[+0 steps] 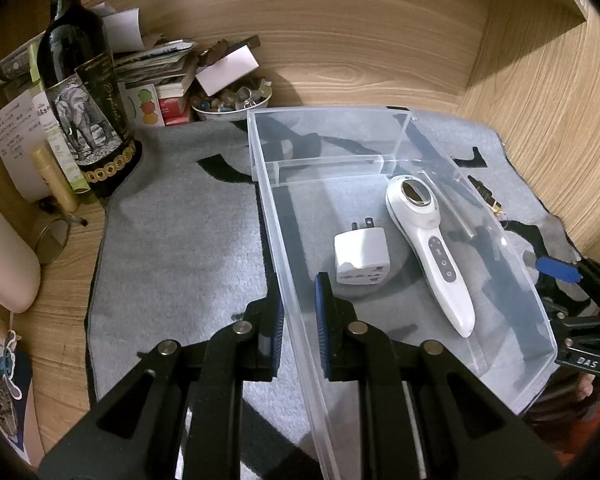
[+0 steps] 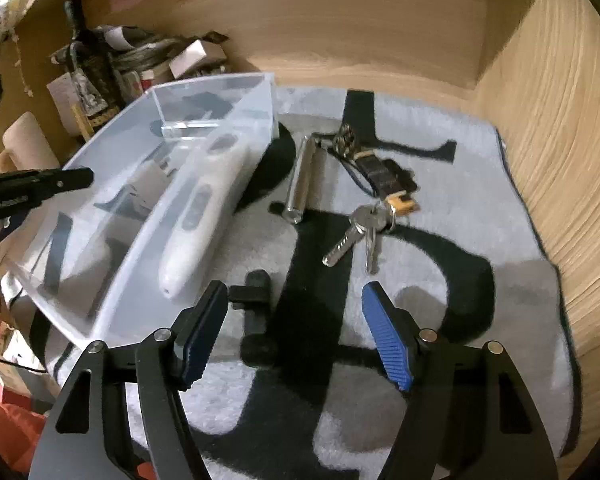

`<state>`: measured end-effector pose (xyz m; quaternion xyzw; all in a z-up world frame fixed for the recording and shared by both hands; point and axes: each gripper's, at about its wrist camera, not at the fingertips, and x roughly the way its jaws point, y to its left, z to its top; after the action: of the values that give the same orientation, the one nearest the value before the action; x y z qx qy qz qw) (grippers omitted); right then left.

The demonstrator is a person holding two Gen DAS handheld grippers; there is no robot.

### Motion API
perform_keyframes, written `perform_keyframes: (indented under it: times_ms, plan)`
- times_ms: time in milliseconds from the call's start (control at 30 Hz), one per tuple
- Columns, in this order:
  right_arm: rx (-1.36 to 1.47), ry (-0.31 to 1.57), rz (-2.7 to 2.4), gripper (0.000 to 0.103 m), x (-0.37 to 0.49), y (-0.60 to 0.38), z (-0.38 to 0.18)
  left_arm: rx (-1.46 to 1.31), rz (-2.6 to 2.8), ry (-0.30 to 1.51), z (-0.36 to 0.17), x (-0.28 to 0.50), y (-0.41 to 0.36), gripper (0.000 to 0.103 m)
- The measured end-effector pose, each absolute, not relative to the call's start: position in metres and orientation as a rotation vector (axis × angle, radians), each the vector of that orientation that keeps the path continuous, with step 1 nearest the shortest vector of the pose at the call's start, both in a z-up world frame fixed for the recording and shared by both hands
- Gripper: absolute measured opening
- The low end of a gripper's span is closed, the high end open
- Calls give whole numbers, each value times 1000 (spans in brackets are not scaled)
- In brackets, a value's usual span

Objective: Organize rigid objects
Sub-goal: 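Grasp the small black item on the mat with the right tool, then lower the black item into the box beside the adapter, release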

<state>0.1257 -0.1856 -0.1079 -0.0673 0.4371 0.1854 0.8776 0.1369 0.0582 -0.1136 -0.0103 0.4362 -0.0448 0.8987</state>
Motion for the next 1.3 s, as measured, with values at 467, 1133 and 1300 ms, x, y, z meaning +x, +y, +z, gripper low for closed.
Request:
perform_keyframes:
  times_ms: [467, 1133, 1300]
  plan:
    - [-134, 999, 445, 22, 143, -178, -130, -22, -94, 903, -114, 137, 58, 15]
    - [-127, 690, 454, 22, 155, -157, -38, -29, -99, 901, -113, 136, 61, 15]
    - [-143, 662, 510, 22, 159, -134, -31, -30, -99, 901, -113, 135, 61, 15]
